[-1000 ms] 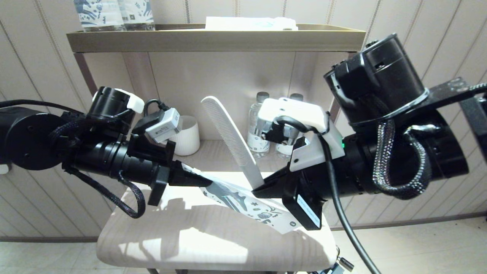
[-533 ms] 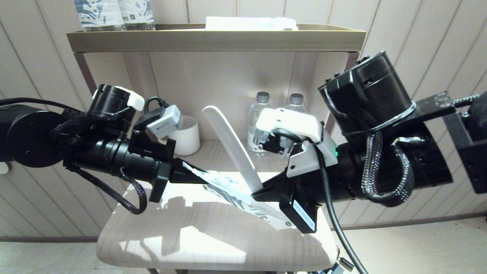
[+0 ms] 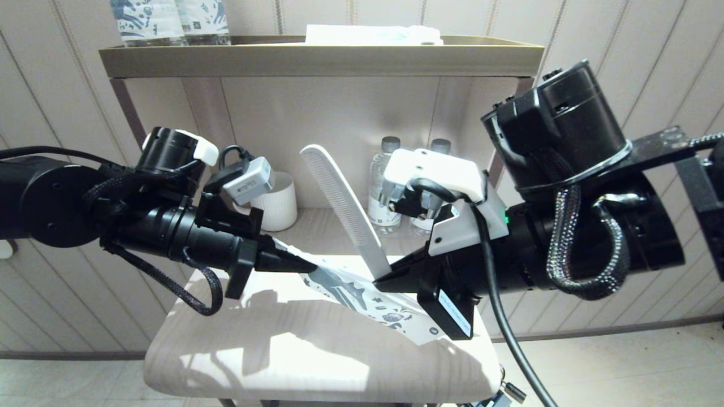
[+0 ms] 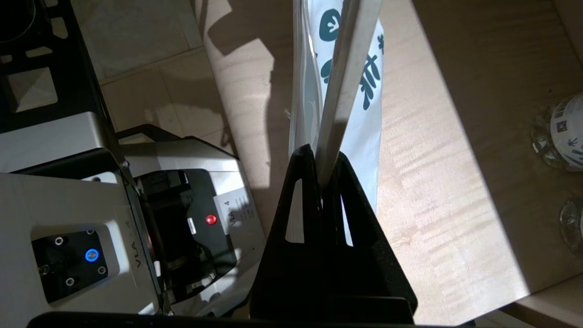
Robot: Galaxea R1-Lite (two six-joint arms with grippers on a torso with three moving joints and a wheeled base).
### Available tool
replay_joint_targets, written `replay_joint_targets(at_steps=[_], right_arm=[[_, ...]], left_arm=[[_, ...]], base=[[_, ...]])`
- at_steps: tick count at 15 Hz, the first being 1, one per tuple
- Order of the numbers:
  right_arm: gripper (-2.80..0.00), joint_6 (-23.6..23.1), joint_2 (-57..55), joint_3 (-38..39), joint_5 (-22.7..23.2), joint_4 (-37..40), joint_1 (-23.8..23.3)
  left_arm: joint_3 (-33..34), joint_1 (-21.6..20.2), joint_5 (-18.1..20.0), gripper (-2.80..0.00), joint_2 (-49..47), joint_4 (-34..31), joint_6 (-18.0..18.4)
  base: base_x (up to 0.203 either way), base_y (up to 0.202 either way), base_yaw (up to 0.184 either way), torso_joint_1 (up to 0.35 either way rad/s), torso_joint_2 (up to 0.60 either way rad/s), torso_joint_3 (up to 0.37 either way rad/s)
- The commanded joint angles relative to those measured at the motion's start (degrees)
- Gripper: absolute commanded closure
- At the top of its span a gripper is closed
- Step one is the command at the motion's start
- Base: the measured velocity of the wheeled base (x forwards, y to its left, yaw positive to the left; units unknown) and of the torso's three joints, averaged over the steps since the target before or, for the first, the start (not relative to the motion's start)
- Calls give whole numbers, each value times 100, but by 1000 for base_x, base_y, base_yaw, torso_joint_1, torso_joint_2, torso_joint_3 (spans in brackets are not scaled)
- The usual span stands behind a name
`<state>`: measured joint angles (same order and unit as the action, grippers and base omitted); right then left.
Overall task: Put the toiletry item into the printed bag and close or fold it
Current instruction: Place the comb into the storage bag
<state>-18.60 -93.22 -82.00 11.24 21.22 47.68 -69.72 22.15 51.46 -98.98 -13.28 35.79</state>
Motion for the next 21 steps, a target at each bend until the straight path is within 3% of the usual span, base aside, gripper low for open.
replay_joint_targets(at_steps=[1, 17, 21], right_arm=[[0, -12, 6, -36, 9, -21, -4], [0, -91, -170, 59, 9, -56, -83], [0, -164, -111, 497, 10, -58, -89]], left_arm=[[16, 0, 31, 0, -25, -8, 34], [20, 0, 40, 0, -34, -8, 34], [-15, 0, 49, 0, -60, 0, 16]], base=[[0, 0, 0, 0, 0, 0], [0, 0, 0, 0, 0, 0], [0, 0, 0, 0, 0, 0]])
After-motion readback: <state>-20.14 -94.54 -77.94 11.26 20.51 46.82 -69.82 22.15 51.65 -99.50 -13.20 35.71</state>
